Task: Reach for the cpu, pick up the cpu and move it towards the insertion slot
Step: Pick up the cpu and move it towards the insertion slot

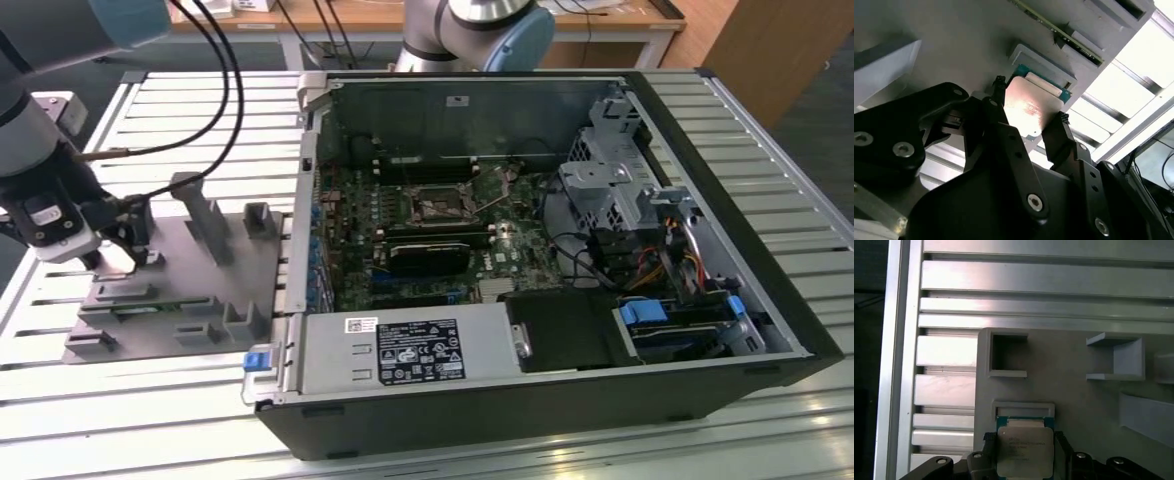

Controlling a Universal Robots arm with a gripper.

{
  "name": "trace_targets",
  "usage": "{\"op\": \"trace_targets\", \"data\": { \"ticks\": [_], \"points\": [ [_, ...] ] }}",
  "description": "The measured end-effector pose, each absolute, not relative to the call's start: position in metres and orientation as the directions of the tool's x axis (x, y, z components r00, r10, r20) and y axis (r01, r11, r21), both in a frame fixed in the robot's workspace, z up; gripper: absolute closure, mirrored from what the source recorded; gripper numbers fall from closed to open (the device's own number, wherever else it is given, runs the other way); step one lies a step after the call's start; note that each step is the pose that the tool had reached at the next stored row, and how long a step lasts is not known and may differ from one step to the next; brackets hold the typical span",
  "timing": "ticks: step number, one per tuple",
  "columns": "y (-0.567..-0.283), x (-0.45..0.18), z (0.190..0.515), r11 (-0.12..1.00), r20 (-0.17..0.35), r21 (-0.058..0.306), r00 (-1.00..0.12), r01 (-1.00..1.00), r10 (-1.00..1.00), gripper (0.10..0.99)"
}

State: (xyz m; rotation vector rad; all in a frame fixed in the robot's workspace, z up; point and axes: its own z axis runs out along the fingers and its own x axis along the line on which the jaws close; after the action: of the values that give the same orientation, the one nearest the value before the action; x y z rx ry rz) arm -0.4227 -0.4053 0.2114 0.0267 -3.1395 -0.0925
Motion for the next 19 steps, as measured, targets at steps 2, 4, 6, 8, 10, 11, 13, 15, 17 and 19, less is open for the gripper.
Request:
{"op": "trace_targets", "data": {
  "ticks": [2,4,6,8,10,11,13,15,17,19],
  "points": [
    [-0.405,-0.423,0.22,0.998,0.0,0.059,-1.0,-0.017,-0.017,0.541],
    [-0.405,-0.423,0.229,0.998,0.0,0.059,-1.0,-0.017,-0.017,0.541],
    [-0.405,-0.423,0.238,0.998,0.0,0.059,-1.0,-0.017,-0.017,0.541],
    [-0.405,-0.423,0.247,0.998,0.0,0.059,-1.0,-0.017,-0.017,0.541],
    [-0.405,-0.423,0.256,0.998,0.0,0.059,-1.0,-0.017,-0.017,0.541],
    [-0.405,-0.423,0.26,0.998,0.0,0.059,-1.0,-0.017,-0.017,0.541],
    [-0.405,-0.423,0.269,0.998,0.0,0.059,-1.0,-0.017,-0.017,0.541],
    [-0.405,-0.423,0.279,0.998,0.0,0.059,-1.0,-0.017,-0.017,0.541],
    [-0.405,-0.423,0.288,0.998,0.0,0.059,-1.0,-0.017,-0.017,0.541],
    [-0.405,-0.423,0.297,0.998,0.0,0.06,-1.0,-0.017,-0.017,0.541]
  ]
}}
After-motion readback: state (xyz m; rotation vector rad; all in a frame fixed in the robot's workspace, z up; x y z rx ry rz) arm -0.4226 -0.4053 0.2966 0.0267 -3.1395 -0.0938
